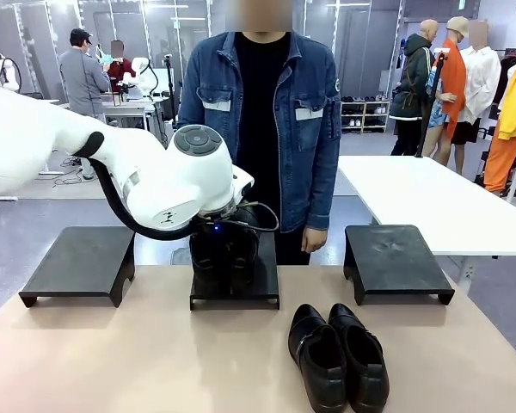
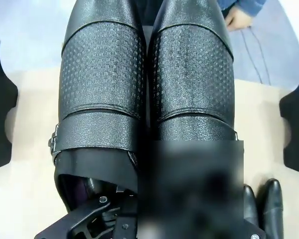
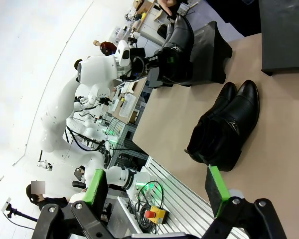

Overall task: Place the shoes on the stand as instructed by the person.
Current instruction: Pick up one pair of Shoes and place it on the Shoes Stand indicated by the person, then pick up another pair of Shoes and place it on the Shoes Stand indicated by the person.

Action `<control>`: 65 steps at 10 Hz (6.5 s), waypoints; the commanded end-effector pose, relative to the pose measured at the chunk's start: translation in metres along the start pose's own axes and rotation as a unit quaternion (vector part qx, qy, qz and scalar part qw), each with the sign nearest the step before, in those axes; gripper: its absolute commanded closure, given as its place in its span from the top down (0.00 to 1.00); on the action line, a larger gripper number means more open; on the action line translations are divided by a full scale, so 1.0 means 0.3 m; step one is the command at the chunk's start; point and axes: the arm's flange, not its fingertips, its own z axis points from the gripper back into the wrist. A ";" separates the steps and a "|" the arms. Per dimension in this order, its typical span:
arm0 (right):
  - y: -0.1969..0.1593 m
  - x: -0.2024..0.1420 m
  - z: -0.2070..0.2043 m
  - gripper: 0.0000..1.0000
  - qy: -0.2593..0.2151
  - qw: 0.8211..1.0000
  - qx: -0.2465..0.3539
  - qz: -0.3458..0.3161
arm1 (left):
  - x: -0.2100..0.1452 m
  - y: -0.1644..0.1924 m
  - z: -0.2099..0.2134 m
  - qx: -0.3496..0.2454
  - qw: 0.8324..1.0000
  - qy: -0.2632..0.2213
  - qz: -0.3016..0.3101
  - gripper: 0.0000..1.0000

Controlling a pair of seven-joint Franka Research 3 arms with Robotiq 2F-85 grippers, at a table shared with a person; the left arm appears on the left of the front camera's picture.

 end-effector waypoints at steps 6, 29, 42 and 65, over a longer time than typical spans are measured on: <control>0.002 0.002 0.002 1.00 -0.002 1.000 0.004 0.010 | 0.046 -0.035 -0.098 -0.002 1.000 -0.019 -0.021 0.08; 0.002 0.002 0.002 1.00 -0.002 1.000 0.004 0.010 | 0.040 -0.045 -0.086 0.006 1.000 -0.004 -0.021 1.00; 0.002 0.002 0.002 1.00 -0.002 1.000 0.004 0.010 | -0.129 0.680 0.482 -0.268 0.954 0.133 -0.033 1.00; 0.002 0.002 0.002 1.00 -0.002 1.000 0.004 0.010 | -0.545 1.595 0.381 -0.567 0.816 0.105 0.027 1.00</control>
